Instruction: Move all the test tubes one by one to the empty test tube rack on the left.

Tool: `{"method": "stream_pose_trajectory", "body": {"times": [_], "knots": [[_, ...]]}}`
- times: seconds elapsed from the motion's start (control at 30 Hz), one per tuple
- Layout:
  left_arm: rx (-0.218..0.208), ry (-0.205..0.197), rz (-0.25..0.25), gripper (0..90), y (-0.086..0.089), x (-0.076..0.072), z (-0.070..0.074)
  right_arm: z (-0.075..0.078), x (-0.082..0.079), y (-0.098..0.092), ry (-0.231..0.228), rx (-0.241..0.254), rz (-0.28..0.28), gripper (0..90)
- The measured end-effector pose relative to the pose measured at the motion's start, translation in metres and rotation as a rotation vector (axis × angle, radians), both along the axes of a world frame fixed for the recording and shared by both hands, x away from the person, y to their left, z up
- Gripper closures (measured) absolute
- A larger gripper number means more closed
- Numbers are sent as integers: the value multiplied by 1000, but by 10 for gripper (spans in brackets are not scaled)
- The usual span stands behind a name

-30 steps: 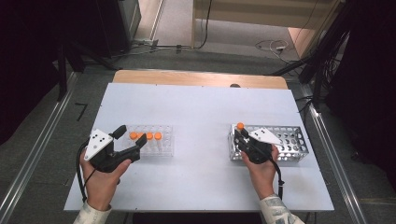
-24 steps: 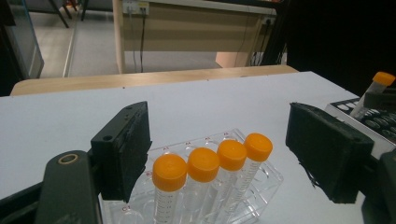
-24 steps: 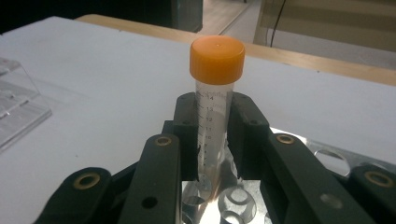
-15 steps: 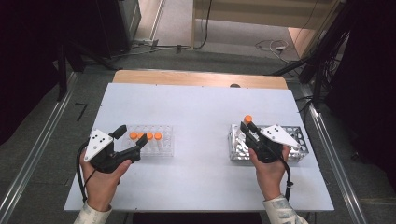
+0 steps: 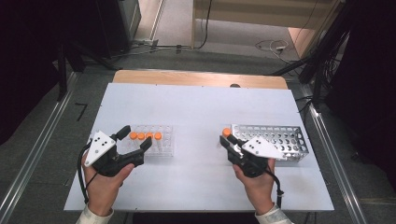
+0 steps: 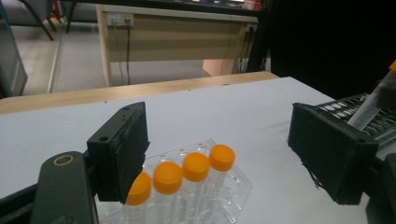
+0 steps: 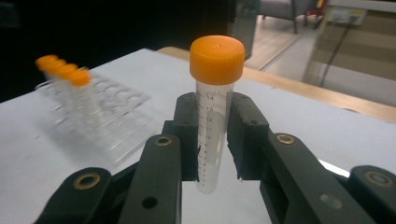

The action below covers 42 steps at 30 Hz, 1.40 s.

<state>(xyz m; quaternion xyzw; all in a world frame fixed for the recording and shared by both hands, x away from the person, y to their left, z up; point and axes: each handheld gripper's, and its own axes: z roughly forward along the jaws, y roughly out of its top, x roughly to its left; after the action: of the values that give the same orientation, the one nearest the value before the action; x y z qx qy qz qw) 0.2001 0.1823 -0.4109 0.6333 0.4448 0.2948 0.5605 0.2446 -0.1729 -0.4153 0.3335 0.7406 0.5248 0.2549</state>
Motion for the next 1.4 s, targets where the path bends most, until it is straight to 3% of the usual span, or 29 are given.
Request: {"method": "stream_pose_trajectory", "body": {"times": [0.3, 0.6, 0.83, 1.1, 1.2, 1.27, 1.4], "knots": [[35, 4, -162, 295, -37, -10, -2, -24, -20, 43, 42, -61, 145, 723], [68, 42, -296, 424, -70, -15, -14, -35, -30, 64, 74, -79, 215, 723], [87, 58, -333, 548, -79, -13, -21, -39, -36, 74, 83, -89, 246, 723], [118, 70, -332, 689, -81, -12, -25, -39, -39, 79, 82, -87, 262, 723], [132, 69, -337, 700, -81, -13, -24, -40, -39, 79, 84, -86, 260, 720], [132, 74, -341, 703, -80, -14, -23, -40, -40, 78, 88, -78, 266, 664], [116, 76, -319, 703, -68, -15, -16, -37, -40, 75, 107, -44, 266, 428]]}}
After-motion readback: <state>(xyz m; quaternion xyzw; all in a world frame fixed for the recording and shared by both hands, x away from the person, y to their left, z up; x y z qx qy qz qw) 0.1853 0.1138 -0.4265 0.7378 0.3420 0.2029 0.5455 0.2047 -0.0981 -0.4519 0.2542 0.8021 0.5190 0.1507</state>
